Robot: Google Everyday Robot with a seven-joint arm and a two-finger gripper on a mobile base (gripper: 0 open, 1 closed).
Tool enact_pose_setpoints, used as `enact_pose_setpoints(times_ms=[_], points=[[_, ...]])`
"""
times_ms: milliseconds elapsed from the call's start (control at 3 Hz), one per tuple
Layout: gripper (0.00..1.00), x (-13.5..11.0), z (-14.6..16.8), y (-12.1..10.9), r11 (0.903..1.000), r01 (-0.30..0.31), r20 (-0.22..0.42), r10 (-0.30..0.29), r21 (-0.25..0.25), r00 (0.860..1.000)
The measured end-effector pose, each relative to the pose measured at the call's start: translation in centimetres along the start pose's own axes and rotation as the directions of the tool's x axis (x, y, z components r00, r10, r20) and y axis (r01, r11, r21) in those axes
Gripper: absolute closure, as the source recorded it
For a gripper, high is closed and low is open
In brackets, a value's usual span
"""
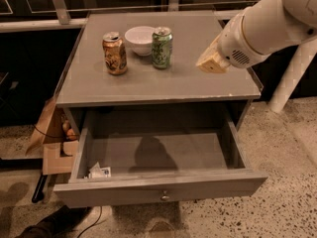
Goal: Place orange can into top drawer
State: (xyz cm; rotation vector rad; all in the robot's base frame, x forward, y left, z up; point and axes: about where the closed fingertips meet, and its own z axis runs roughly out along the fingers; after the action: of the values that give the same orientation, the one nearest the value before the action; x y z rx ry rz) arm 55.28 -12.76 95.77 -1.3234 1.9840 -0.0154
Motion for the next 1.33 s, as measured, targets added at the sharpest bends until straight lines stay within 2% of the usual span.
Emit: enact_pose_setpoints(times_ms=[333, 667, 1000, 1333], points=[[1.0, -0.3, 0.8, 0.2, 0.9998, -0.02, 0.029, 0.021, -0.003, 0.999], [1.0, -1.3, 3.0, 0.7, 0.9973, -0.072, 0.09, 0.073, -0.01, 0.993], [1.0, -3.0, 6.3, 0.6, 0.9928, -0.119, 0.164, 0.119, -0.007, 0.979], [1.0, -4.9, 9.7, -0.1, 0.9898, -0.142, 0.241, 0.137, 0.005, 0.961]])
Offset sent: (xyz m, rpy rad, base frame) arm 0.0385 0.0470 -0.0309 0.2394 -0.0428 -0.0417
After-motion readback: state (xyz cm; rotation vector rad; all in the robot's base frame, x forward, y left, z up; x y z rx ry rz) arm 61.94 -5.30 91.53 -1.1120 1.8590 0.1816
